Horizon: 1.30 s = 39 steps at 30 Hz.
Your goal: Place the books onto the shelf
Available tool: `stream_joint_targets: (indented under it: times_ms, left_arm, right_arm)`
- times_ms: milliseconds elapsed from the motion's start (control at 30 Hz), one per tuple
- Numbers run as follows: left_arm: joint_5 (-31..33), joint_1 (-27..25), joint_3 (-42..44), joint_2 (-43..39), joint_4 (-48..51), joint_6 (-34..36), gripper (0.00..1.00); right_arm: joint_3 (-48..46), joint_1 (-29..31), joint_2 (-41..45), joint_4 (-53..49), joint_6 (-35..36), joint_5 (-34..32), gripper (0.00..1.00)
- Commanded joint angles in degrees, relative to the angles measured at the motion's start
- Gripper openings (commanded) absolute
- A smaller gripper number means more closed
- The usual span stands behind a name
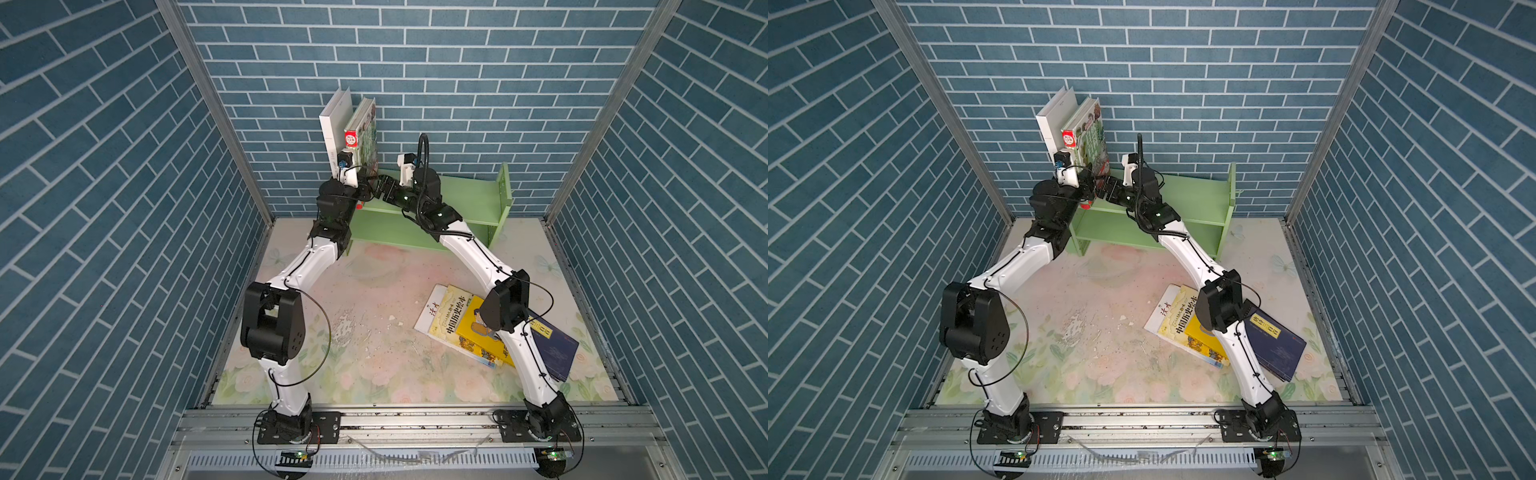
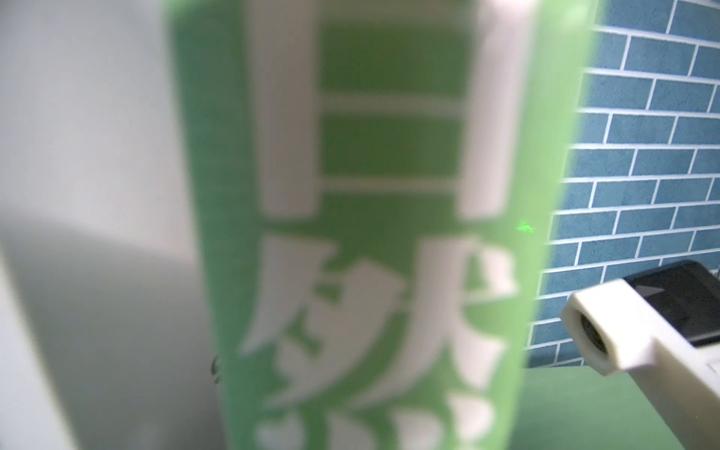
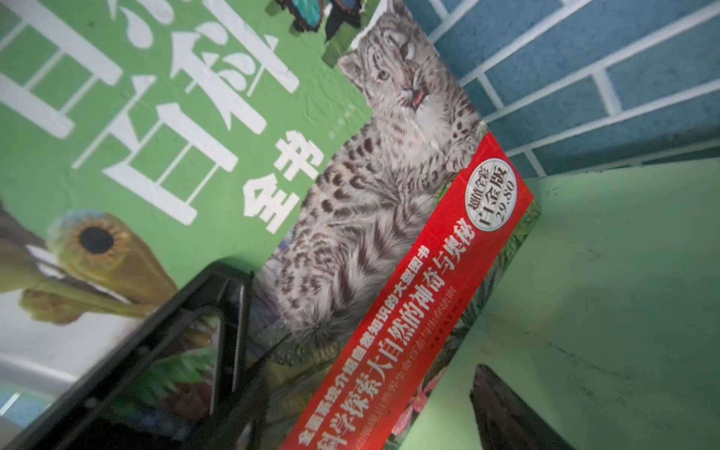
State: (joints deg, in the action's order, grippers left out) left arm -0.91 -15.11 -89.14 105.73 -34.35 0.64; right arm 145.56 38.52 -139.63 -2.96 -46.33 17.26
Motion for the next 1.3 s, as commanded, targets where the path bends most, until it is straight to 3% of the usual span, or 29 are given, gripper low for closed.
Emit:
stream_joint_targets:
  times_ms: [0, 767, 1033, 1267]
  left_arm:
    - [1.55, 1.3, -2.59, -0.09, -7.14, 0.76, 0.0]
    - [3.1, 2.02, -2.46, 1.83, -11.53, 0.67, 0.01]
    - [3.11, 2.02, 0.02, 0.24, -13.16, -0.54, 0.28]
    - [2.5, 2.02, 3.9, -4.17, -13.61, -1.79, 0.38]
  right_arm:
    - [0.12, 0.5, -1.54, 0.47, -1.22, 0.76, 0.82]
    - [-2.3, 0.49, -1.25, 0.07, -1.75, 0.94, 0.81]
    - [-2.31, 0.5, -1.35, 0.31, -1.92, 0.68, 0.81]
    - [-2.29, 0.49, -1.98, 1.33, -2.88, 0.76, 0.81]
